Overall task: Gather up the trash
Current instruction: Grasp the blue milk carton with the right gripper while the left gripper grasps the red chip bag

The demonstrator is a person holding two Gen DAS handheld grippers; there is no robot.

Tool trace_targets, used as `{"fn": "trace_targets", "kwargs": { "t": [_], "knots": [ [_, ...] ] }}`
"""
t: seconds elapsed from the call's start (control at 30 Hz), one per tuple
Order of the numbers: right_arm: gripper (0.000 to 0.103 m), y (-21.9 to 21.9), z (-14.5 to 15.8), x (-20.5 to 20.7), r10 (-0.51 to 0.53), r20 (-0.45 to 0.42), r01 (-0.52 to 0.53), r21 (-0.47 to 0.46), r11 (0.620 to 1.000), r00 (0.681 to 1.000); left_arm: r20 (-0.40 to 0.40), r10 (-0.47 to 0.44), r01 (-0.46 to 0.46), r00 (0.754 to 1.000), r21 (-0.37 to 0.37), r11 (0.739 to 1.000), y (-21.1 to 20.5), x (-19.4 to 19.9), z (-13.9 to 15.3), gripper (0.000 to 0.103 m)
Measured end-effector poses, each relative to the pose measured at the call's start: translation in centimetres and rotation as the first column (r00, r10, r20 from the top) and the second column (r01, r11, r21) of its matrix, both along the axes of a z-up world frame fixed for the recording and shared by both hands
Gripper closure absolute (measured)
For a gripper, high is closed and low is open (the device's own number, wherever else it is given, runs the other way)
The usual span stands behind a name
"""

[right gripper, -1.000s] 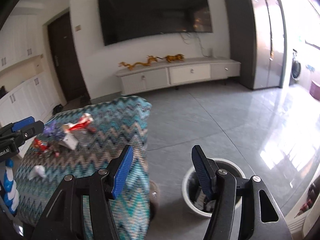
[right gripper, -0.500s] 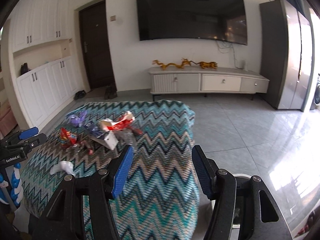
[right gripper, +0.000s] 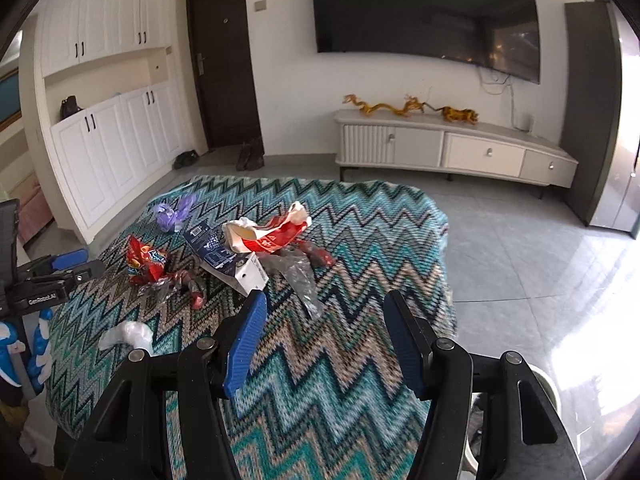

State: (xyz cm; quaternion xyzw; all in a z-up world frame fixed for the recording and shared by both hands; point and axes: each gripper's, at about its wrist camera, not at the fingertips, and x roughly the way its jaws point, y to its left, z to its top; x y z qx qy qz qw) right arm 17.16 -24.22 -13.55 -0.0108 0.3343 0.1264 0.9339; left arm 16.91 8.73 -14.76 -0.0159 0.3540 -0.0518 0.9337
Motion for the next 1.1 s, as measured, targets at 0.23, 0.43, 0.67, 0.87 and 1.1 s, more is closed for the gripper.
{"fn": "trace_targets", "kwargs": {
  "t": [0.23, 0.43, 0.67, 0.87, 1.1],
  "knots": [
    [0.043, 4.8, -1.4, 4.5, 0.140, -0.028, -0.141, -0.001, 0.990, 0.990, -0.047, -0.024, 0.023, 0.999, -0.020, 1.000, -0.1, 3.9, -1.9, 0.029],
    [0.043, 10.5, -3.2, 7.1, 0.288, -0.055, -0.290, -0.041, 0.956, 0.956, -0.077, -0.055, 0.052, 0.995, -0.042, 0.998, -0.1, 6.4, -3.2, 0.029],
    [0.045, 15.4, -5.7, 9.8, 0.384, -0.111, -0.394, -0.093, 0.914, 0.917, -0.119, -0.083, 0.073, 0.989, -0.084, 0.994, 0.5, 7.2, -5.3, 0.035],
    [0.051, 17.3, -7.5, 11.7, 0.400, -0.148, -0.420, -0.135, 0.898, 0.904, -0.141, -0.103, 0.088, 0.985, -0.110, 0.990, 0.8, 7.2, -6.5, 0.056],
    [0.078, 17.5, -7.8, 12.1, 0.394, -0.144, -0.413, -0.150, 0.898, 0.908, -0.126, -0.110, 0.095, 0.986, -0.119, 0.988, 1.1, 6.4, -6.0, 0.081]
  ]
}}
